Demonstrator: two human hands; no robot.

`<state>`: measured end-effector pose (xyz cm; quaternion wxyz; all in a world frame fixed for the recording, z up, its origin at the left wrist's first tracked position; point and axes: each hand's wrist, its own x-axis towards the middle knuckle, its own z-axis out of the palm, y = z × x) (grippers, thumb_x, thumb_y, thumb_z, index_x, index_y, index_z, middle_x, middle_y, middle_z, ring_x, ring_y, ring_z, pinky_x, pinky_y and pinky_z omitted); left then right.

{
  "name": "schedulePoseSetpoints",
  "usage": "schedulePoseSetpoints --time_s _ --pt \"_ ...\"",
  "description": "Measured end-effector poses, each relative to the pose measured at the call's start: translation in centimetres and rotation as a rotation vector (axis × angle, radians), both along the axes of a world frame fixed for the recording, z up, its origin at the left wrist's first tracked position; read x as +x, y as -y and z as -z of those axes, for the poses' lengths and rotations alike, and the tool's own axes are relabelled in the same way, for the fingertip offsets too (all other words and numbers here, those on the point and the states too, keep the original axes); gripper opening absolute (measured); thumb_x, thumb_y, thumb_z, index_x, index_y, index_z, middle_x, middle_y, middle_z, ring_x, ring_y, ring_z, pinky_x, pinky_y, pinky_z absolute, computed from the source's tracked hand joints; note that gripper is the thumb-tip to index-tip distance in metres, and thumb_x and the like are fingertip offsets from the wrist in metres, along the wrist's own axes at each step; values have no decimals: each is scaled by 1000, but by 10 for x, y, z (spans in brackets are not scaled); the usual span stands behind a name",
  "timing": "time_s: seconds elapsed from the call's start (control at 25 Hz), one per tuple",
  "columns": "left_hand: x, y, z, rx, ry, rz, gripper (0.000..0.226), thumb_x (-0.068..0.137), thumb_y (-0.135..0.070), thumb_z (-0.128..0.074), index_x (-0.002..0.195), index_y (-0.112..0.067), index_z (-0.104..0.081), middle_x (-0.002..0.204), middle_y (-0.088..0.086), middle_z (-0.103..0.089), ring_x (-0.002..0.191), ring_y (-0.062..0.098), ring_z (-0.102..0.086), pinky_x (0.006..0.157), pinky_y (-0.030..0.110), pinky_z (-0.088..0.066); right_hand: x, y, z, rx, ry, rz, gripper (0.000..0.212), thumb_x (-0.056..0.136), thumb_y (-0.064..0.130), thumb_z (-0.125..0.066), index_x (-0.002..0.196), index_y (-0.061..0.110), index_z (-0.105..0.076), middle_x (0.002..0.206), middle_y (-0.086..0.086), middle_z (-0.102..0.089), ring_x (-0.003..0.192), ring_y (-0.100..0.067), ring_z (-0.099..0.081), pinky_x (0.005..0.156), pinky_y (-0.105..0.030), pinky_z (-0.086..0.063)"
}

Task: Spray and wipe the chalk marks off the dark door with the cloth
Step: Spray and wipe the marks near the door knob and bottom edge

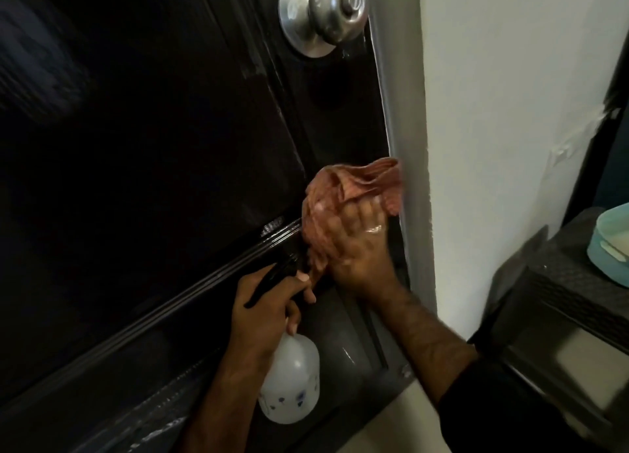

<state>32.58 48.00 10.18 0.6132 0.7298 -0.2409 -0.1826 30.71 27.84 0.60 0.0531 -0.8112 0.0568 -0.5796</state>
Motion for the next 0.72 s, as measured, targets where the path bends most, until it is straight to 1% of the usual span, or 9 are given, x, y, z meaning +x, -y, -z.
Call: schedulePoseSetpoints --time_s 0.04,0.12,0.2,0.28,0.32,0.4,0.52,0.6,0.72 --pt "1 -4 0 13 16 -9 22 94 -15 -72 100 6 -70 84 25 -70 47 19 -48 47 29 -40 3 24 5 91 65 74 73 104 41 -66 164 11 -38 178 -6 -7 161 -43 -18 128 -69 -10" --pt "6 -17 6 25 9 -40 23 94 -16 -72 101 5 -70 84 22 -71 49 19 -49 47 28 -41 0 17 32 556 145 83 71 110 38 -53 168 8 -26 178 -10 -12 161 -39 -23 131 -60 -15" --pt "9 -29 20 38 -29 -67 23 94 -17 -73 100 5 -70 84 21 -72 50 21 -49 47 28 -41 -10 -35 80 827 61 0 67 112 42 -41 170 34 -8 174 -15 -23 158 -36 -29 127 -61 -28" --pt "10 -40 35 64 -79 -108 21 94 -14 -72 97 7 -70 82 23 -71 49 22 -47 45 28 -39 -22 -93 116 764 -155 -223 59 110 32 -49 160 57 -29 155 -6 -52 142 -27 -52 112 -58 -49" --pt "9 -47 41 63 -107 -120 21 94 -11 -72 95 9 -69 80 26 -69 47 22 -46 44 28 -37 -33 -103 125 586 -266 -293 53 109 25 -53 153 53 -45 147 -1 -60 135 -26 -58 107 -54 -52" --pt "6 -61 48 46 -136 -124 18 94 -6 -69 88 11 -68 77 29 -67 44 22 -44 42 27 -35 -42 -84 119 296 -365 -156 44 105 23 -56 149 27 -58 150 -4 -59 135 -33 -59 113 -56 -45" --pt "11 -103 55 3 -193 -186 18 92 -5 -71 86 12 -67 72 21 -68 42 20 -43 42 27 -34 -23 -83 109 520 -187 30 55 104 28 -52 151 -1 -52 156 -22 -51 146 -42 -45 123 -66 -30" --pt "17 -131 58 14 -212 -136 27 91 -10 -75 81 12 -64 69 20 -65 43 20 -43 43 27 -35 -7 -134 115 699 -200 45 65 104 30 -48 156 -8 -40 163 -30 -39 155 -46 -31 126 -68 -25" --pt "34 -167 62 36 -199 -38 41 78 -24 -71 66 12 -54 58 20 -50 40 19 -38 46 27 -30 -9 -153 119 503 -294 5 63 103 28 -48 155 -8 -43 158 -31 -44 148 -51 -40 123 -66 -30"
